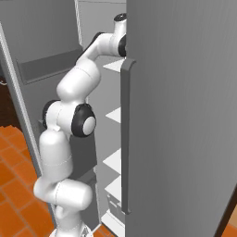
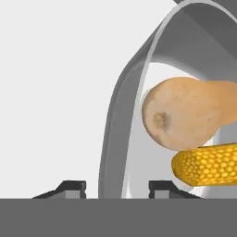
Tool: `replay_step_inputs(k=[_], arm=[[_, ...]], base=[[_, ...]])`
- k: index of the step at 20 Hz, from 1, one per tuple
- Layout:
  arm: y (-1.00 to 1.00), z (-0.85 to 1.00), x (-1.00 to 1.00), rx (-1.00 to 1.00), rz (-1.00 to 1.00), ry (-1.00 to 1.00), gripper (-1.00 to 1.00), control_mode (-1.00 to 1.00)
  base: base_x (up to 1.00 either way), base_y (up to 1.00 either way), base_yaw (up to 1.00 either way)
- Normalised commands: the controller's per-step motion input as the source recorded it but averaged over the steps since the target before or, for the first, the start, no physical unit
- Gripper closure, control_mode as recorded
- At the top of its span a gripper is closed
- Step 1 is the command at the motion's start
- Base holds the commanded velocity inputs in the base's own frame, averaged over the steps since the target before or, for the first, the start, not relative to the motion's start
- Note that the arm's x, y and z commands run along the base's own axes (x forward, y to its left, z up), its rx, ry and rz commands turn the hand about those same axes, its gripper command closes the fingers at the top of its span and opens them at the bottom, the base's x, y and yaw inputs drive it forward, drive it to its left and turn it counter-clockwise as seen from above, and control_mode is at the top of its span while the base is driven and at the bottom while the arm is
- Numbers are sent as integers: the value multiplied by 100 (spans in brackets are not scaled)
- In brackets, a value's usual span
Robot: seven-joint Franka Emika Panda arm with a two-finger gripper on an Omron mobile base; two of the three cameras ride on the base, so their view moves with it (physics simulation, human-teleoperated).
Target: Take the meat container that has the shrimp and place it on the second highest rack of the freezer. Then take the vegetable container that has the corn and squash and place it on the highest rack of the freezer.
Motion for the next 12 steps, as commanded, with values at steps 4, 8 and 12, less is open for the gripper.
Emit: replay_step_inputs(k=[4,8,12], arm=[[0,0,-1,0,0,0,-100,-100],[28,-1,-72,0,0,-27,-100,-100],[42,-18,-67,0,0,-38,-100,-100]], base=[[0,0,0],[0,0,0],[0,0,0]])
